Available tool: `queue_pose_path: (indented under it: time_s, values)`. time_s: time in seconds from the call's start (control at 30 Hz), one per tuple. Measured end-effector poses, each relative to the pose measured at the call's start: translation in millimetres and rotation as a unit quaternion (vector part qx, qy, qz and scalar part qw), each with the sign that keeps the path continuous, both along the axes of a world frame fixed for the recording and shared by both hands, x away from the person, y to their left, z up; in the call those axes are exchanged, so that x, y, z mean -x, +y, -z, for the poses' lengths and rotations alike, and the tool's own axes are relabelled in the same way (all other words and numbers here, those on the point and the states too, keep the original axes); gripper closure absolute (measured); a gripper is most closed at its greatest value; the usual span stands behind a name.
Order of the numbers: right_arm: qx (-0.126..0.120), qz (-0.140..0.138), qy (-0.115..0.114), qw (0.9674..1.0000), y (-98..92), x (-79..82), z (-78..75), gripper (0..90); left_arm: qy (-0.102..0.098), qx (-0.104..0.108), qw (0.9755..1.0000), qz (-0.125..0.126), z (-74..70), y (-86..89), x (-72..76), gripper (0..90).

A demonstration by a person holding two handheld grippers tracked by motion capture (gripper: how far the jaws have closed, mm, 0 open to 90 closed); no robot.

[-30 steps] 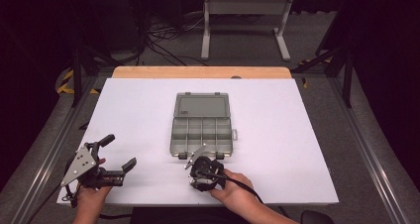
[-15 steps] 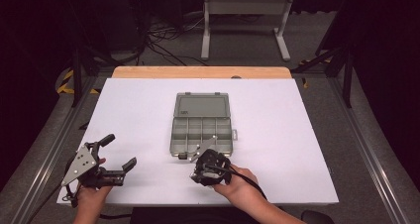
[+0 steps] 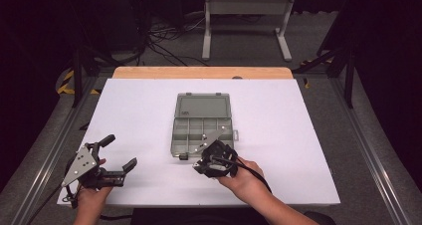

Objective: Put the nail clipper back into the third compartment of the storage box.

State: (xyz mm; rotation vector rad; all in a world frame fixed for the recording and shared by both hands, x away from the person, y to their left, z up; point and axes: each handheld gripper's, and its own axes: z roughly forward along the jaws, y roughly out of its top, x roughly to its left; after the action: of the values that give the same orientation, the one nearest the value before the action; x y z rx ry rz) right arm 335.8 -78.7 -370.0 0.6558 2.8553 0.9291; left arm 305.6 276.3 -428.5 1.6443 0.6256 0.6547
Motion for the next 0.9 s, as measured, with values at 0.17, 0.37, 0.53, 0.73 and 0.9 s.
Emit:
queue_pose_path:
  time_s: [0.17,0.37,0.53,0.73,0.9]
  values:
    - [-0.008,0.002,-0.007,0.9999,-2.7,-2.8,-6.2,77.8,-0.001,-0.001,1.0,-0.001,-0.2,0.1,0.3,0.1]
    - [-0.022,0.011,-0.015,0.9996,-8.9,-9.1,-18.7,77.8,0.0,-0.002,1.0,-0.001,-0.2,0.7,0.2,0.1]
    - [-0.032,0.019,-0.023,0.9991,-13.2,-15.5,-27.2,77.8,-0.003,-0.002,1.0,-0.001,0.2,0.0,-0.4,0.1]
    - [-0.044,0.032,-0.031,0.998,-19.2,-29.1,-35.5,77.8,-0.001,-0.002,1.0,-0.002,0.1,0.2,0.2,0.1]
    - [-0.046,0.039,-0.031,0.9977,-21.4,-42.8,-40.3,77.7,-0.002,-0.002,1.0,-0.003,0.0,0.3,0.3,0.1]
